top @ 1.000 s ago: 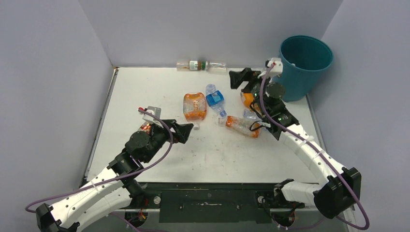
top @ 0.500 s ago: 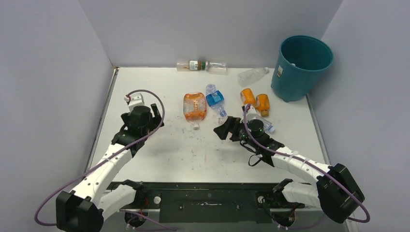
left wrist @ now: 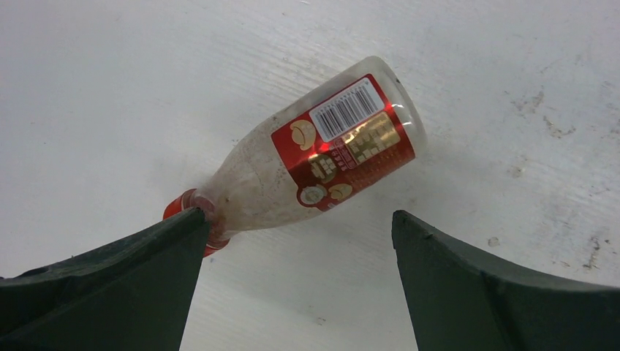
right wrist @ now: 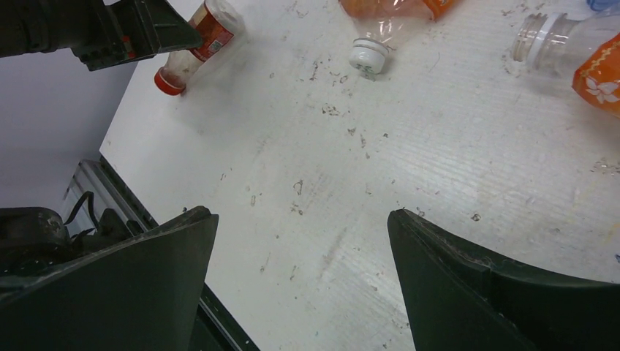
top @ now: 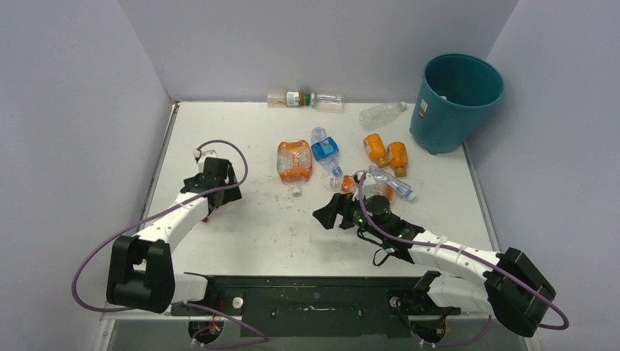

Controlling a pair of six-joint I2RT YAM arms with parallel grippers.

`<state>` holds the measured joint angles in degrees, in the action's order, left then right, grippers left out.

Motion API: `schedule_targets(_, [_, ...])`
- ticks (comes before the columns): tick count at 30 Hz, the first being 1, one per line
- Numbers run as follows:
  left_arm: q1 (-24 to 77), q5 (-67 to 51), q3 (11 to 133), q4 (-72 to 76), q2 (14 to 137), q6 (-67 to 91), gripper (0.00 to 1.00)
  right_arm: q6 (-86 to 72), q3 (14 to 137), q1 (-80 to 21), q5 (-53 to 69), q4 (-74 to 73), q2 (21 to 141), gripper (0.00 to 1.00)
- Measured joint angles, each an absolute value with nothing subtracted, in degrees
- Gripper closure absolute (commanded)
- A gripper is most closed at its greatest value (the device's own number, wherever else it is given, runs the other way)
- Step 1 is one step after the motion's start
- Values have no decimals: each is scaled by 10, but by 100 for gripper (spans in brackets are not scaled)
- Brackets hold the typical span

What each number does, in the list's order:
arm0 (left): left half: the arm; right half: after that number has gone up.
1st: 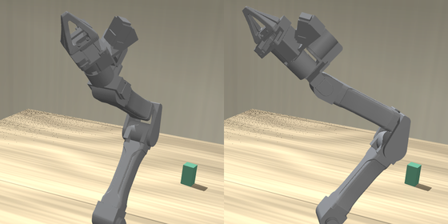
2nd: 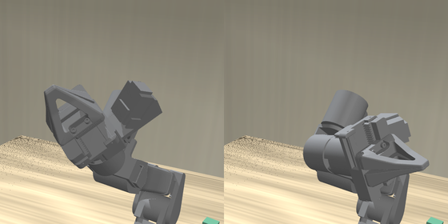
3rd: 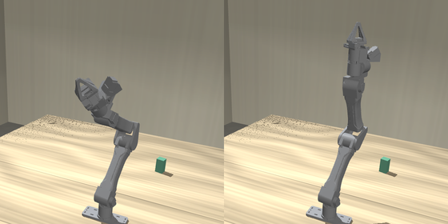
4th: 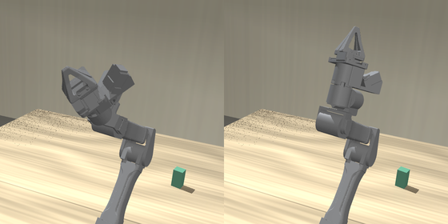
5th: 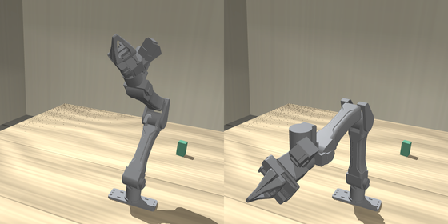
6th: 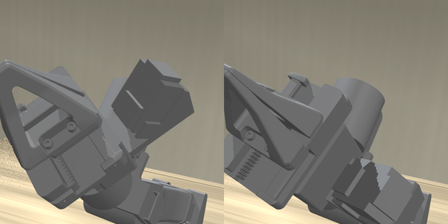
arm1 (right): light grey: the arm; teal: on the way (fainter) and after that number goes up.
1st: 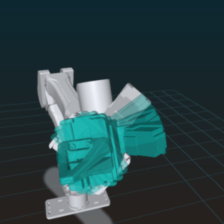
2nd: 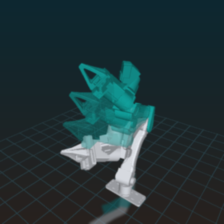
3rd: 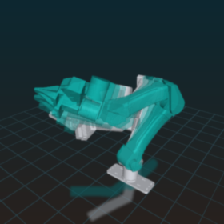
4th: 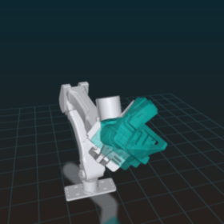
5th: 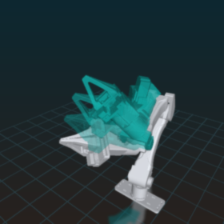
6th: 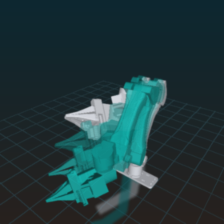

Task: Put the plastic bottles in the bin
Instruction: Pick up the plastic bottle at the center of the board.

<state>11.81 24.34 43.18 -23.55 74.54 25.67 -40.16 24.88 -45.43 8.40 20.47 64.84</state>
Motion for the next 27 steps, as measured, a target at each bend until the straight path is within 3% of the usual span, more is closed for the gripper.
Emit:
schedule_targets(7, [112,265,452,-244,778,237,4,-384,241,-454,46,192,607,10])
schedule_targets(17, [415,321,549,-170,772,253,2,-372,241,-454,0,173,595,10])
schedule_targets(19, [428,319,554,-138,800,272,0,-371,241,-454,-9,157,577,10])
schedule_targets(22, [428,313,555,-114,868,305,7,-366,241,-454,-20,134,542,10])
schedule_targets(27, [427,299,555,-101,960,346,10,-360,243,-454,-37,93,498,10])
